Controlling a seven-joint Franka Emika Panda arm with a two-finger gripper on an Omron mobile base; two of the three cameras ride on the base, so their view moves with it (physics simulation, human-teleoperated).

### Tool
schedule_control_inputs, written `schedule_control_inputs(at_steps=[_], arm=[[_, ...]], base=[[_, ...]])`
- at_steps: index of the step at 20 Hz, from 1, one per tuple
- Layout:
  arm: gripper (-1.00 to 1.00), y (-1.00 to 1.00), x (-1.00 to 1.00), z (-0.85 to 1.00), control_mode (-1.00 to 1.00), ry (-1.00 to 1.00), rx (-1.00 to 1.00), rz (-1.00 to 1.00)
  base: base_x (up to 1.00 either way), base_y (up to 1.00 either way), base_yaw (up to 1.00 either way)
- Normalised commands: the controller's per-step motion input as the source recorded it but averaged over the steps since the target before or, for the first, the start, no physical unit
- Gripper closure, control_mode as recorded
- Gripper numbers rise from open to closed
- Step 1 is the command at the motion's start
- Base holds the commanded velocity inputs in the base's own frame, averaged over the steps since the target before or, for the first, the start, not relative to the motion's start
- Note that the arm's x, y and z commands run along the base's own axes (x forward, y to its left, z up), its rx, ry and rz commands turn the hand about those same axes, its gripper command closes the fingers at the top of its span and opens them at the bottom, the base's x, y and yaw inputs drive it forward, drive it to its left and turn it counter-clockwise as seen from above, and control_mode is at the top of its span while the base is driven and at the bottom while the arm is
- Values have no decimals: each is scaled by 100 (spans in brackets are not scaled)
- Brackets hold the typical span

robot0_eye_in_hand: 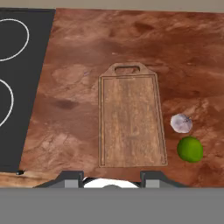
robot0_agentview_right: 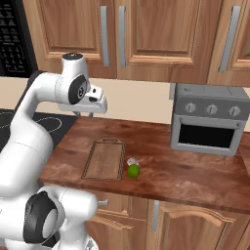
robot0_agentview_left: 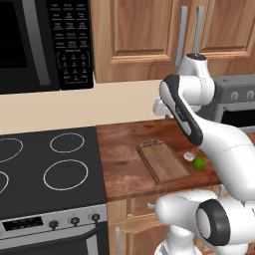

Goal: Open the cabinet. Place the bowl and condiment on the counter. Then place the lime and garlic on the cutting board.

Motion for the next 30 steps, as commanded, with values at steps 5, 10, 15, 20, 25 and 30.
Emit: schedule_control_inputs(at_steps=[5, 10, 15, 20, 25, 30], arm=[[-100, -13, -5, 2, -100, -5, 0, 5], [-100, -15, -2, 61, -100, -37, -12, 5], [-100, -32, 8, 73, -100, -30, -1, 0], [-100, -9, 30, 87, -100, -20, 0, -1], [-100, 0, 40, 100, -100, -13, 0, -12], [-100, 0, 31, 76, -100, -9, 0, -15]], base=[[0, 0, 0], [0, 0, 0], [0, 0, 0], [0, 0, 0], [0, 0, 0], [0, 0, 0]])
